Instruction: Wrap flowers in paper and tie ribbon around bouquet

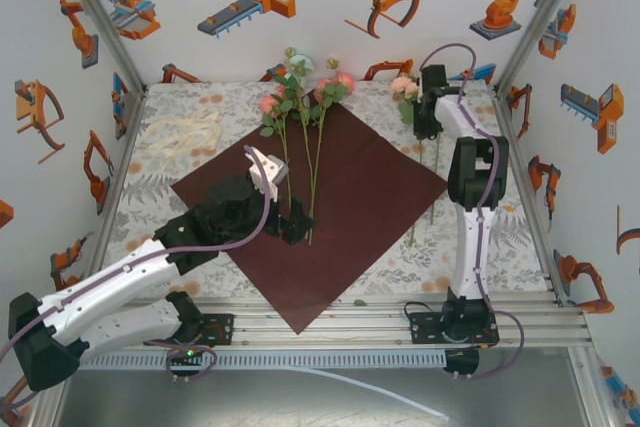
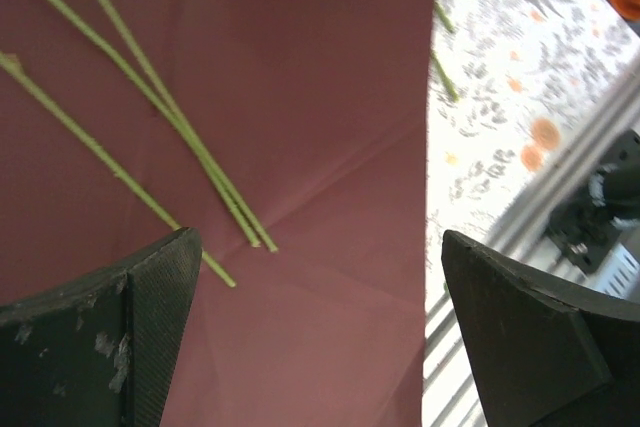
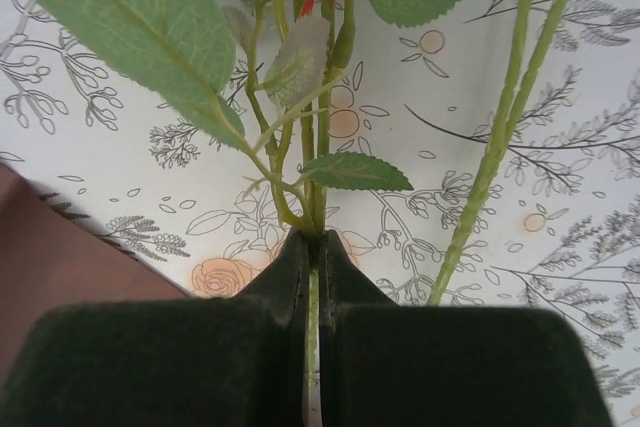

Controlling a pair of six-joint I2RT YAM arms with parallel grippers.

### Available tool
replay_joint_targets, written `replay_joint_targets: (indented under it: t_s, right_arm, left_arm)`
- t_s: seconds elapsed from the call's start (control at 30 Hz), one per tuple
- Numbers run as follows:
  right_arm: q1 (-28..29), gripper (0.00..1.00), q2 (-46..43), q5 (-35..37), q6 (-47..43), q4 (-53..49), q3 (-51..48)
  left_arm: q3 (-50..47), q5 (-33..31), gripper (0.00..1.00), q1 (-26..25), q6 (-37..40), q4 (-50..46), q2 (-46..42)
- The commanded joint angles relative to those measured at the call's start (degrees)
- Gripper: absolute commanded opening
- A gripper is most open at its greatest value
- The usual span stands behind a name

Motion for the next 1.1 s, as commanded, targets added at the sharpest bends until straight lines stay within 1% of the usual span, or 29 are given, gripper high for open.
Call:
replay_joint_targets:
  t_s: [0.0,0.03,0.1,0.23,0.3,0.37,0.43,0.5,0.63,0.77,0.9,1.07]
  right_arm:
    - [0.83,0.0,-9.0,3.55,-1.66,0.28,2.11]
    - [1.18,0.0,-11.23,4.81,-1.77,1.19,1.26]
    - [2.02,0.0,-16.03,6.52,-2.08,3.61,-0.93]
    - [4.07,0.0,-24.26,7.89,-1.63,6.94,-4.3]
    - [4.92,0.0,-27.89,5.78,0.54,7.13,-4.83]
    - [5.4,0.0,-30.46,1.56,4.51,7.86,-5.63]
    - [6.14,0.0,-31.81,-2.67,8.42,8.17,-5.72]
    - [7.22,0.0,-31.95,-5.32,12.57,8.26,-5.2]
    - [10.22,0.0,-28.94,-12.38,21.66,11.31,-5.51]
    - [13.39,0.0,-22.54,-14.37,26.39,15.15,-4.74]
    - [15.53,0.0,-13.64,-15.99,29.59,17.19,-0.27]
    - [17.73,0.0,-1.9,-18.75,29.78,14.92,8.87]
  left_arm:
    - [-0.44,-12.96,0.97,0.59,-4.04,-5.0,-1.72]
    - [-0.45,-15.0,0.97,1.15,-5.34,-6.47,-2.13]
    - [-0.76,-16.28,0.97,2.9,-7.64,-8.29,-3.13]
    - [-2.22,-14.55,0.97,6.88,-11.22,-9.64,-5.21]
    - [-2.72,-14.45,0.97,7.8,-12.11,-10.19,-5.71]
    - [-2.74,-14.29,0.97,8.23,-12.38,-10.64,-5.9]
    - [-2.74,-13.89,0.97,8.45,-12.79,-10.82,-5.87]
    - [-2.65,-13.06,0.97,8.58,-13.1,-10.91,-5.81]
    - [-2.9,-12.2,0.97,8.61,-13.58,-10.34,-5.42]
    - [-2.9,-11.25,0.97,8.66,-13.85,-10.28,-5.34]
    - [-3.18,-10.91,0.97,8.65,-13.94,-10.69,-5.53]
    - [-4.19,-11.18,0.97,8.84,-14.21,-10.14,-5.72]
